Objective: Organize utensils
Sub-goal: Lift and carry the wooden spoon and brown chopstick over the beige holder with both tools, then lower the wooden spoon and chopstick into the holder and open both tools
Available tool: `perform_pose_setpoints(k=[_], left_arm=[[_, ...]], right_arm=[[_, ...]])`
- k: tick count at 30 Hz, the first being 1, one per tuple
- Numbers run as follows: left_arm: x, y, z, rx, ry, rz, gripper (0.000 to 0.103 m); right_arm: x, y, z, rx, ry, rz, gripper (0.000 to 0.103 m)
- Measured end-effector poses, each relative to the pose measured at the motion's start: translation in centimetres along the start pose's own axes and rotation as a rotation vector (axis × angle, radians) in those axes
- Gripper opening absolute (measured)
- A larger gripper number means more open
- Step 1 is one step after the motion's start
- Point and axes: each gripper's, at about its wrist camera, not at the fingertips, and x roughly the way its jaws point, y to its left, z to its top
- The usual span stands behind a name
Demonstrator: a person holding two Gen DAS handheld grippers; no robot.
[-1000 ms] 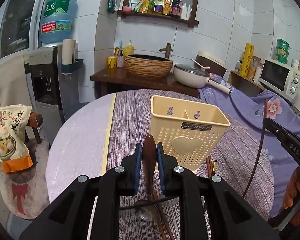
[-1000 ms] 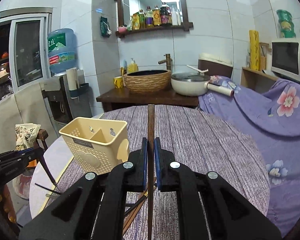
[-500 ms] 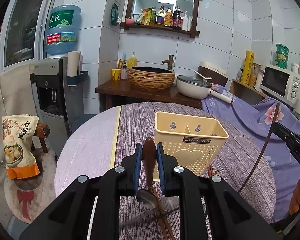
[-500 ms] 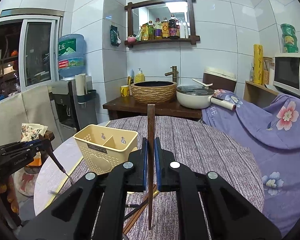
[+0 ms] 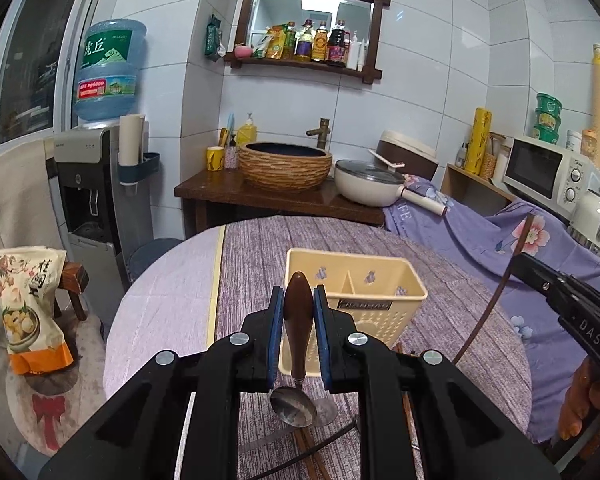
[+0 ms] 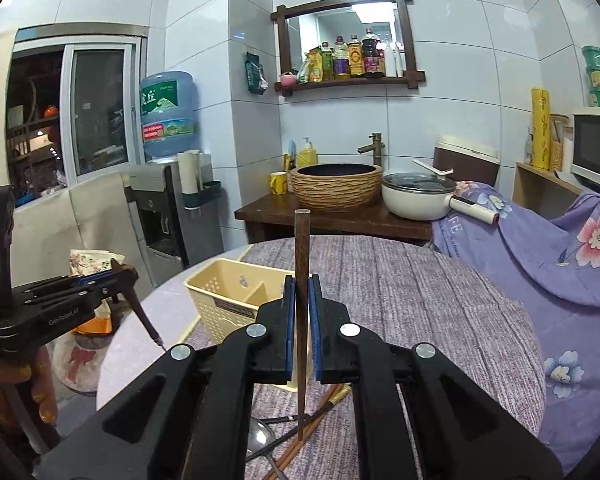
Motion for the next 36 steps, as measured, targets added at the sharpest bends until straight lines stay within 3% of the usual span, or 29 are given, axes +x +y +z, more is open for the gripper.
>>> perform_pose_setpoints(k=[7,15,18,26,36], left_arm=[[-1.8,-0.9,4.6,0.006,-0.038,-0.077,0.015],[-1.6,-3.0,11.0,0.034,-0.142,-0.039,0.015],[-0.5,-3.3,12.1,0.026,-0.168,-0.008,0.015],[4.6,-2.9,10.3,-0.002,-0.112,0.034,0.015],[8.4,-1.9,5.8,-0.029,-0.007,0.0,0.015]], right_arm=[[-0.6,1.4,4.9,-0.001,-0.028,0.085,0.007],[-0.4,2.8,13.2,0.003,-0.135,0.075,0.007],[0.8,3.3,14.7,-0.004,-0.146,0.043,0.007],[5.8,3.1,12.0,0.003,-0.094,-0.014,0.007],[10.0,1.4,6.8,0.054,0.023,-0.031,0.007]])
